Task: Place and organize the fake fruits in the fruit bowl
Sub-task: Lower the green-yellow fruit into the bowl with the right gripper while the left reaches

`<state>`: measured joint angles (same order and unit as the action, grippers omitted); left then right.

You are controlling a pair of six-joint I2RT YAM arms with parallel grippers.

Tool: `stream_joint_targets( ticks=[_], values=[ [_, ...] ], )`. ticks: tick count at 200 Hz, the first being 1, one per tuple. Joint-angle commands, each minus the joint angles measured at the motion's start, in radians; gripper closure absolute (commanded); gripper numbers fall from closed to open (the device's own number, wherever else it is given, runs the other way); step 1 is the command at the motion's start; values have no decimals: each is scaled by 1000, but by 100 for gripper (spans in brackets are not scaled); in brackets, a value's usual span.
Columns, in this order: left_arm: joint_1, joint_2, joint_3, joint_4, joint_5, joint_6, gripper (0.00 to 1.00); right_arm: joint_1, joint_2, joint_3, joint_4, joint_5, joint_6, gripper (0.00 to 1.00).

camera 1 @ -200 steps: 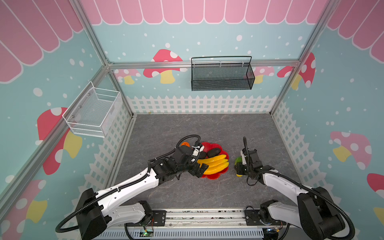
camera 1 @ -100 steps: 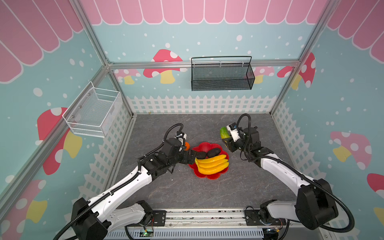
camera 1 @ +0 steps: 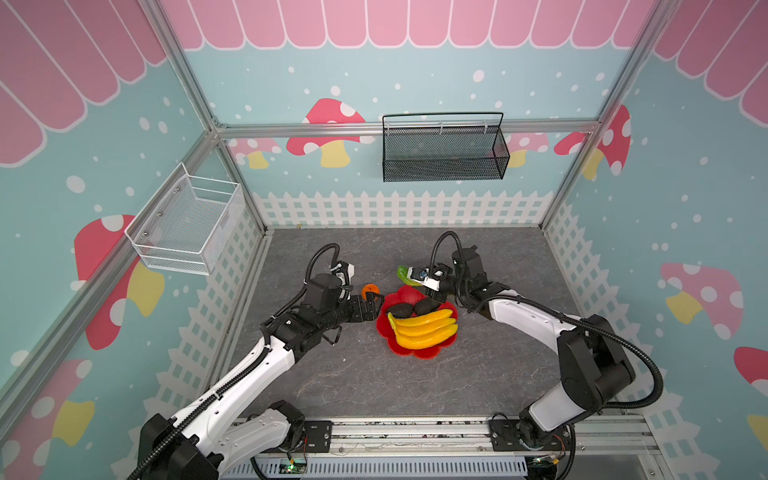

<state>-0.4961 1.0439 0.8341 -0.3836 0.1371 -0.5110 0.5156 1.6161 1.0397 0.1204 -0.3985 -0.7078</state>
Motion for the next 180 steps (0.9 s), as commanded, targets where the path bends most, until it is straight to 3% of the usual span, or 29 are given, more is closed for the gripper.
stream_joint_targets(
  ticks=[1,47,152,180],
  values=[
    [22,-21,-31,30,21,-30,1,35,73,52,-45,38,-190,62],
    [63,-31,-43,3,34,0,1,53,152,95,-82,76,-295,61],
    [80,2,-76,29,58,23,0,75,231,97,-82,183,-299,57],
    [108,4,-81,31,56,26,0,76,228,86,-56,201,-277,49]
  ],
)
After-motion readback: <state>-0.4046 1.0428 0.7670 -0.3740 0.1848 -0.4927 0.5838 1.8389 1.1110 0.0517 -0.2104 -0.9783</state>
